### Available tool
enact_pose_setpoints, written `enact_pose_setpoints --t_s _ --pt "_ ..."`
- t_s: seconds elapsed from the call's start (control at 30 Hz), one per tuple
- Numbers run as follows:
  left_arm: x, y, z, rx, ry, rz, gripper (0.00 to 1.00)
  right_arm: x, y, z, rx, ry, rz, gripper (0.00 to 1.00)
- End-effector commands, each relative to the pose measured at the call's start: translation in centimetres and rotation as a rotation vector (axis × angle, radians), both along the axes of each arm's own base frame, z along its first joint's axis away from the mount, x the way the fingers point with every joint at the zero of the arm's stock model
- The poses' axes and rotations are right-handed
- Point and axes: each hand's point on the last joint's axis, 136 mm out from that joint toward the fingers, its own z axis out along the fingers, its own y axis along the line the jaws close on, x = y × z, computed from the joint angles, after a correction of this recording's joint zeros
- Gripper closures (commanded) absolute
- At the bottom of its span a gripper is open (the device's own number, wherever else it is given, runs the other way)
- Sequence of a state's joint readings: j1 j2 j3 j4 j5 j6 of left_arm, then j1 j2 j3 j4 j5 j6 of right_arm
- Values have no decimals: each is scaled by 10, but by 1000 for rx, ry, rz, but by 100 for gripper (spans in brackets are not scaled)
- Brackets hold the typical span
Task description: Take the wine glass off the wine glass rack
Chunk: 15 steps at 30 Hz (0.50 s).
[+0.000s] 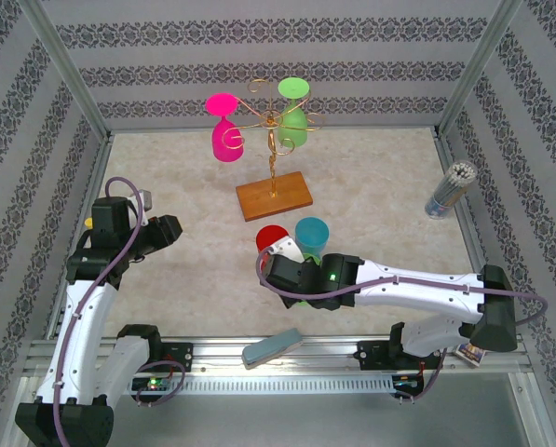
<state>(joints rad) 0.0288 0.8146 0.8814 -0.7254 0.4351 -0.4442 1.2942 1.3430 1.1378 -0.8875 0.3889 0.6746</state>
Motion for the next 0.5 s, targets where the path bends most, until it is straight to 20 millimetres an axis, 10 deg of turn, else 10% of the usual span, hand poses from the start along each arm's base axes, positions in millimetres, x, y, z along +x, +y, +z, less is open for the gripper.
enact_pose_setpoints --t_s 0.0,0.47 --pt "6 6 10 31 -49 3 63 2 -2 -2 -30 -26 2 99" --pt "4 6 11 34 -51 3 63 3 -4 7 -23 -36 -7 74"
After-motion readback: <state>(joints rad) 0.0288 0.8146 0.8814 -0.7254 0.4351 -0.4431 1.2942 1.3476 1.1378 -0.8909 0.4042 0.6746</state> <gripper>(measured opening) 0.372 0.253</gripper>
